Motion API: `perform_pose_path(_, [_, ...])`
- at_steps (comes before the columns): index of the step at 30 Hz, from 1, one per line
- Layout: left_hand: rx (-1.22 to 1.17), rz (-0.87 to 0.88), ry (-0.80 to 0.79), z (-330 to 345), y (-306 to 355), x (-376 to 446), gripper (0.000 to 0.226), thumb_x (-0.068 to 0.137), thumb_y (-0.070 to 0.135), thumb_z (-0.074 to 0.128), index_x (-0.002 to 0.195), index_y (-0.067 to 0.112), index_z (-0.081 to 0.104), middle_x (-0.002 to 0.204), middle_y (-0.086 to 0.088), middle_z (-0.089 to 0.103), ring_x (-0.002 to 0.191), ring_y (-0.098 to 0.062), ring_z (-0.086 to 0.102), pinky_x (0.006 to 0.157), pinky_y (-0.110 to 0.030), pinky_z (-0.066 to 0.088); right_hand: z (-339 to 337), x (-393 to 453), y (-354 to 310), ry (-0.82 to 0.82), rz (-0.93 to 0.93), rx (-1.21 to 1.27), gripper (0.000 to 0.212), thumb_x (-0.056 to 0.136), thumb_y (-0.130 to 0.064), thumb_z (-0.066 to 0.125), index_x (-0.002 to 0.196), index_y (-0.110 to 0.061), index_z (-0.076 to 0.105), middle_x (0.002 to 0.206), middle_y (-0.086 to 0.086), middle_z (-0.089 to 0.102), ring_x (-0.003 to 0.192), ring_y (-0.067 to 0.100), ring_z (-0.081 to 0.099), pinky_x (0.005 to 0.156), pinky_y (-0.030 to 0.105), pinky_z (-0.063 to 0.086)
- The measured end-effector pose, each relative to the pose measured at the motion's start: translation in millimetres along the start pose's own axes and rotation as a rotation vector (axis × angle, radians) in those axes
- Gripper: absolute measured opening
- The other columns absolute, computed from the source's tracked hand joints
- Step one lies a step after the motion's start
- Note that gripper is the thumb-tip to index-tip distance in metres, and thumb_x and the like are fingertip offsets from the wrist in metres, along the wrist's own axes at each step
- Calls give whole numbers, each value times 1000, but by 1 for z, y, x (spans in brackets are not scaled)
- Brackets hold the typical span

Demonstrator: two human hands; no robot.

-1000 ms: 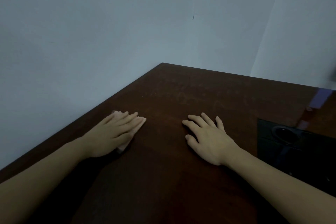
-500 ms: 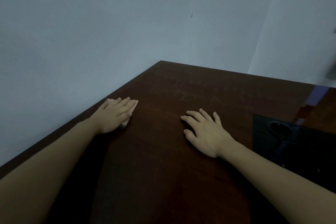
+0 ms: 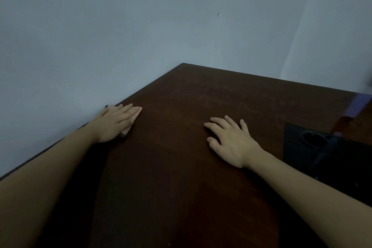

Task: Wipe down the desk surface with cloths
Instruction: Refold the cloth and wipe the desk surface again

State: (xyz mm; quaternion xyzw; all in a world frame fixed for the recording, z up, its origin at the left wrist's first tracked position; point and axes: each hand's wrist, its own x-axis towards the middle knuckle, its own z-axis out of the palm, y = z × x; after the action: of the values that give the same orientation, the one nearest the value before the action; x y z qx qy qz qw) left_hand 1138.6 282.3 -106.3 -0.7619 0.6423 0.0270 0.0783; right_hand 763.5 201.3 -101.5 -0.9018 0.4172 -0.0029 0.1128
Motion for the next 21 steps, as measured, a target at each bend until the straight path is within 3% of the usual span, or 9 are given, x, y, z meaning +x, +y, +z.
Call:
perform_pose_path(6, [39,9,0,-8,37,12,52,109,43,9,154,43,-17,170,6,-9,156,-22,-4,125,-51,4,1,0,1,9,-1,9,56,106,-50,29,160,-38,20,169,-9,10,157,27,-1,124,60,-4])
perform_pose_path(9, [117,130,8,-9,68,-10,53,99,55,-11,149,42,-26,169,6,-12,156,-23,-6,125,-52,3,0,0,1,3,-2,5,56,106,-51,28,160,-38,20,169,-9,10,157,27,-1,123,60,-3])
perform_pose_path(11, [100,239,-1,-11,87,-31,69,85,63,-22,151,43,-25,168,12,-13,155,-17,-12,125,-47,-3,0,-1,0,-1,-1,3,56,106,-51,28,160,-37,20,169,-8,10,157,27,-1,124,61,-3])
perform_pose_path(17, [-43,377,-41,-5,91,-70,54,99,63,2,150,59,-17,162,28,-21,148,1,-27,122,-34,-17,0,0,0,2,-8,-9,56,106,-51,27,161,-37,19,170,-8,10,157,28,0,124,61,-2])
perform_pose_path(21, [17,253,-15,-5,80,-46,51,107,50,4,150,50,-22,165,18,-19,153,-13,-19,122,-39,-10,1,1,2,2,-9,-7,57,106,-51,27,161,-37,19,170,-8,9,157,28,-1,123,61,-2])
